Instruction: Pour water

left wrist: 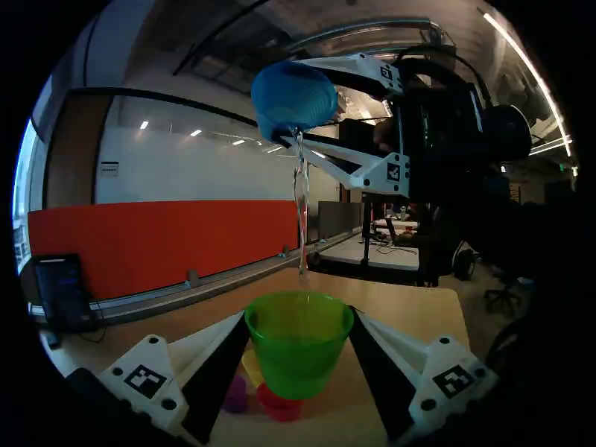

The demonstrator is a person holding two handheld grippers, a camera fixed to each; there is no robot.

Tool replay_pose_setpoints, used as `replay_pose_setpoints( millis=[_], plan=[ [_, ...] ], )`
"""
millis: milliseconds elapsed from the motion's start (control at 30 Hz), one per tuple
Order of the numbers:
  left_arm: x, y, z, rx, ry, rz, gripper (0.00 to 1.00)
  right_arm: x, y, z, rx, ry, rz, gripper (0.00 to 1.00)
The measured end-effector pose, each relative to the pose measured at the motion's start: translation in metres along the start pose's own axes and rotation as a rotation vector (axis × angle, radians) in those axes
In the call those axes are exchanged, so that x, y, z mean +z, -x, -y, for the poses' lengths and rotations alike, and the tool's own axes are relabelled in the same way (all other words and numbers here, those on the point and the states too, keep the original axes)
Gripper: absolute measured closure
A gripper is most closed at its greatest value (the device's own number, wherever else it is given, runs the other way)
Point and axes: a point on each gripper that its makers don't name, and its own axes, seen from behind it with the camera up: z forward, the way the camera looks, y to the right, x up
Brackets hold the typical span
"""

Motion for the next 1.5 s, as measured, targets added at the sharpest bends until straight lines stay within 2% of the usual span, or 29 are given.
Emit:
replay_pose_setpoints(
  millis=[667, 800, 967, 1067, 1167, 1500],
  plan=[
    [0.003, 0.000, -0.001, -0.001, -0.001, 0.000, 0.11, 0.000, -0.022, -0.001, -0.196, -0.003, -0.016, 0.09],
    [0.003, 0.000, -0.001, -0.003, 0.000, -0.002, 0.11, -0.001, -0.027, 0.000, -0.207, -0.003, -0.022, 0.09],
    [0.002, 0.000, 0.000, -0.001, -0.004, -0.001, 0.11, -0.002, -0.025, 0.000, -0.176, 0.003, -0.021, 0.09],
    [0.001, 0.000, 0.000, 0.001, -0.005, -0.001, 0.11, -0.001, -0.019, 0.001, -0.108, 0.005, -0.010, 0.09],
    [0.001, -0.001, 0.001, 0.002, -0.006, -0.003, 0.11, -0.002, -0.014, 0.003, 0.004, -0.002, -0.007, 0.09],
    [-0.001, -0.004, 0.004, 0.017, -0.015, -0.008, 0.11, -0.012, -0.011, 0.006, 0.422, -0.012, -0.027, 0.09]
  ],
)
